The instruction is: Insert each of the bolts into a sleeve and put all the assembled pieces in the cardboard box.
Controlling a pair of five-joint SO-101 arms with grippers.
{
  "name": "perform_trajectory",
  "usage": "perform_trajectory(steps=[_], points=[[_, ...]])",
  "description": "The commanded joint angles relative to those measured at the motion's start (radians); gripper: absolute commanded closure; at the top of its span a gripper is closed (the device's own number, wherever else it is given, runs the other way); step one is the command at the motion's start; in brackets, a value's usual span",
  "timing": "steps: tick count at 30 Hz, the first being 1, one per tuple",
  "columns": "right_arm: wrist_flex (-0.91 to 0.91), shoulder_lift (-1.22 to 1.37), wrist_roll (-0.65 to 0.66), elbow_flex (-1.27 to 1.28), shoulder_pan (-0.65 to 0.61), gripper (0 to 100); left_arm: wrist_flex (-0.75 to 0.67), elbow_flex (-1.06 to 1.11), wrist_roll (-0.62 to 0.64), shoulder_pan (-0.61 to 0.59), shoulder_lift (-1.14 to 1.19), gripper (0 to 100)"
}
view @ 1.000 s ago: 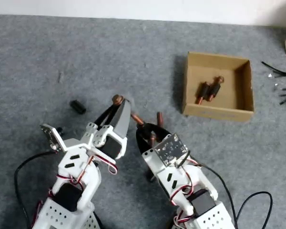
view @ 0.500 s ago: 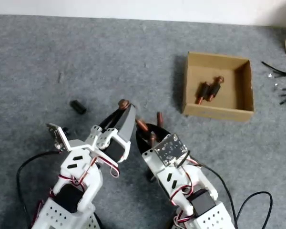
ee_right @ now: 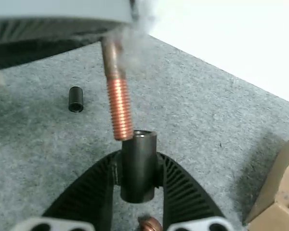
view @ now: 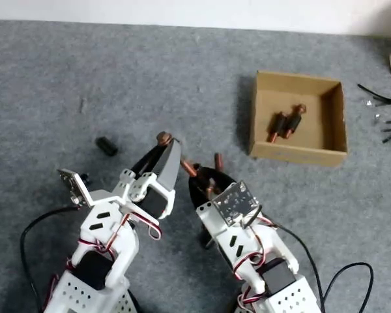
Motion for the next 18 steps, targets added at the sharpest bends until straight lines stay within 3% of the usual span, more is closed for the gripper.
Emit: perform_trajectory(steps=[1,8,14,18], points=[[0.002,-0.018,-0.009,0.139,-0.042,99.3,-0.028,0.019,-0.005,-0.016,-0.002,99],[0.004,-0.019,-0.009,0.139,-0.036,99.3,-0.028,0.019,-0.009,-0.018,-0.002,99],[0.004,-0.019,-0.009,0.139,-0.01,99.3,-0.028,0.019,-0.003,-0.09,-0.004,99],[0.004,-0.019,-0.009,0.143,-0.035,99.3,-0.025,0.019,-0.003,-0.027,-0.001,99]])
